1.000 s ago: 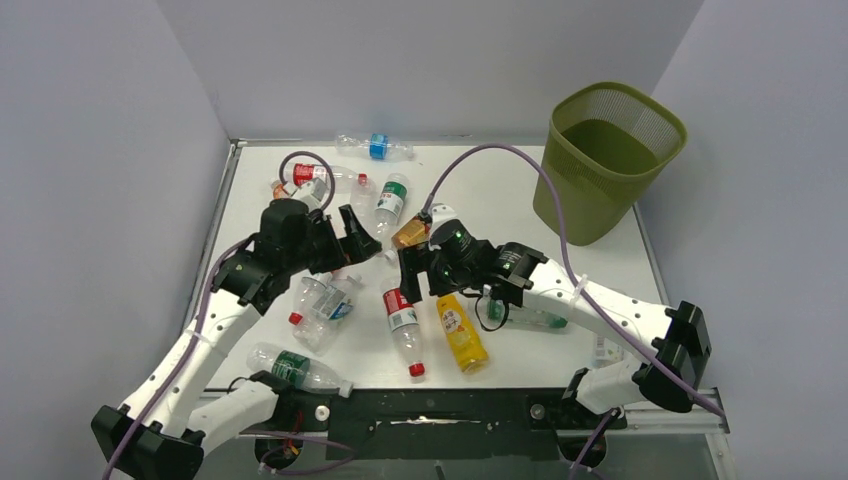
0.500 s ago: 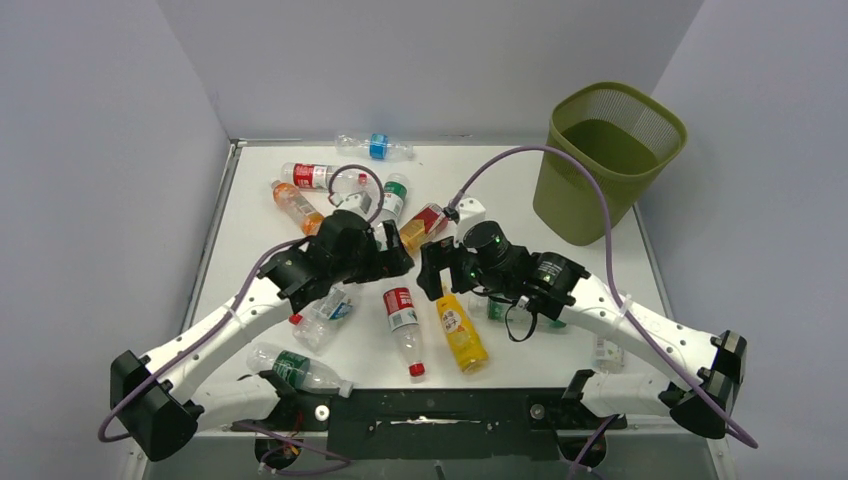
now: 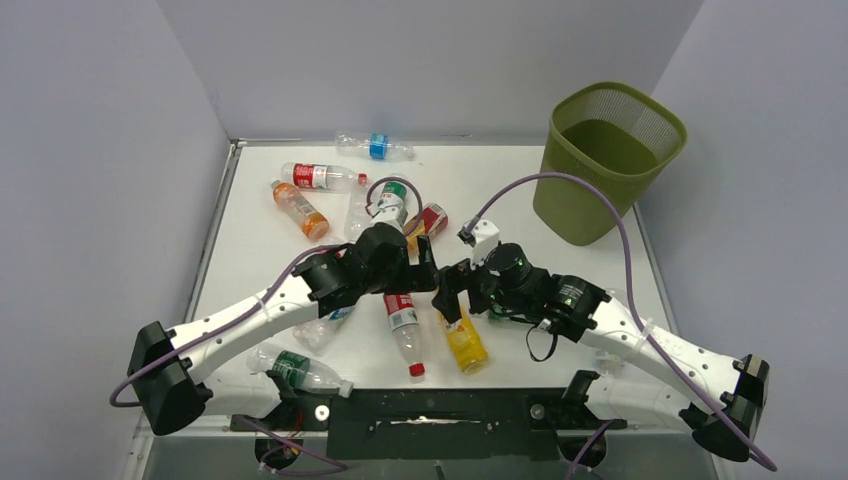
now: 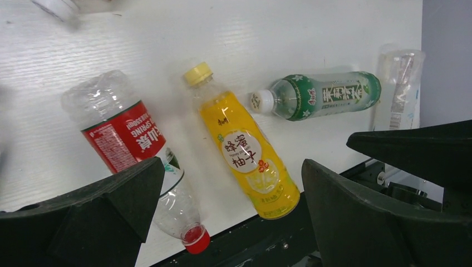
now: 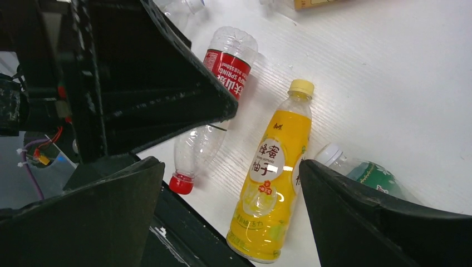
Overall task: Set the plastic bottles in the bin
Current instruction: Pick up the plastic bottle at the center of the board.
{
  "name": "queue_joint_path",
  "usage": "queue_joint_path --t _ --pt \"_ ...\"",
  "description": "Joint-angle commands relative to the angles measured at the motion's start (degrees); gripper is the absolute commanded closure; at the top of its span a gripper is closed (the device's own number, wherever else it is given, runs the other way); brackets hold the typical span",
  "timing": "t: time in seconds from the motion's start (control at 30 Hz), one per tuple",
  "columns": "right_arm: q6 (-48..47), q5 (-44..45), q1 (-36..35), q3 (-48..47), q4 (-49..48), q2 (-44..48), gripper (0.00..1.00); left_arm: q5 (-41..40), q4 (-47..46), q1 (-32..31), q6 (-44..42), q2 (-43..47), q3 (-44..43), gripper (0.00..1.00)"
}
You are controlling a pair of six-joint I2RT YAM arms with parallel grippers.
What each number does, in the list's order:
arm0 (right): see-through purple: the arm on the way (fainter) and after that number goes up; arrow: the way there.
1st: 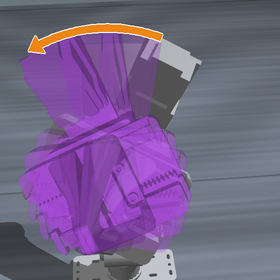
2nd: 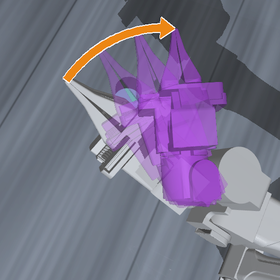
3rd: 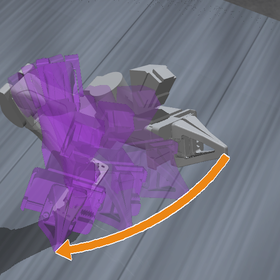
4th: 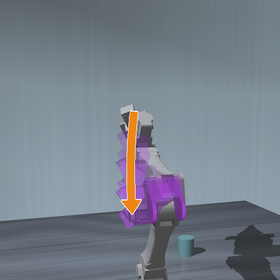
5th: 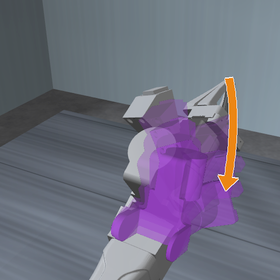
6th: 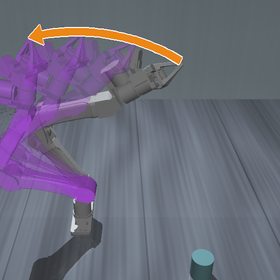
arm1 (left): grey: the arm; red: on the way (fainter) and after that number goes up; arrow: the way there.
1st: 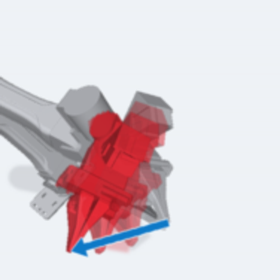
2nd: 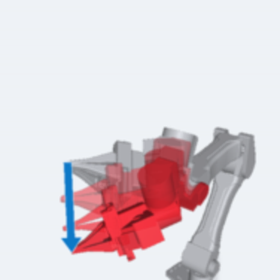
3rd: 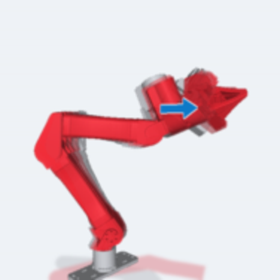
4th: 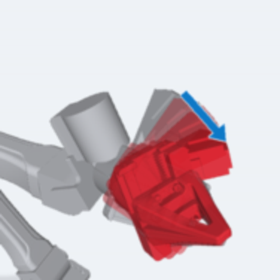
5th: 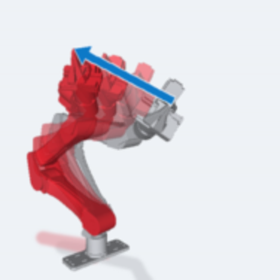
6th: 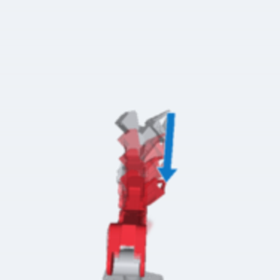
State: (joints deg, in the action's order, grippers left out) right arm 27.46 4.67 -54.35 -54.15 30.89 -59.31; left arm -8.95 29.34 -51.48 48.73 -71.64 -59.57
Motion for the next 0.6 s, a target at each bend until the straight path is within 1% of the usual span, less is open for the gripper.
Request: queue_joint_path --t 0.0,0.2,0.4,0.57 --pt "0.1 -0.6 0.2 1.5 -4.1 1.7 0.02 -0.2 -0.7 -2.4 -0.2 -1.8 -4.3 0.02" --pt "0.8 -0.7 0.1 1.9 -3.1 2.1 0.02 0.7 0.7 -2.7 -1.1 -2.4 -5.3 0.02" --pt "-0.2 2.2 0.1 0.0 -2.4 -0.8 0.02 -1.8 6.1 -2.7 -3.2 -2.9 -12.5 0.02" --pt "1.9 3.0 0.2 -1.9 -0.9 -2.7 0.02 -1.4 2.8 -2.7 -4.0 -3.2 -10.5 0.02"
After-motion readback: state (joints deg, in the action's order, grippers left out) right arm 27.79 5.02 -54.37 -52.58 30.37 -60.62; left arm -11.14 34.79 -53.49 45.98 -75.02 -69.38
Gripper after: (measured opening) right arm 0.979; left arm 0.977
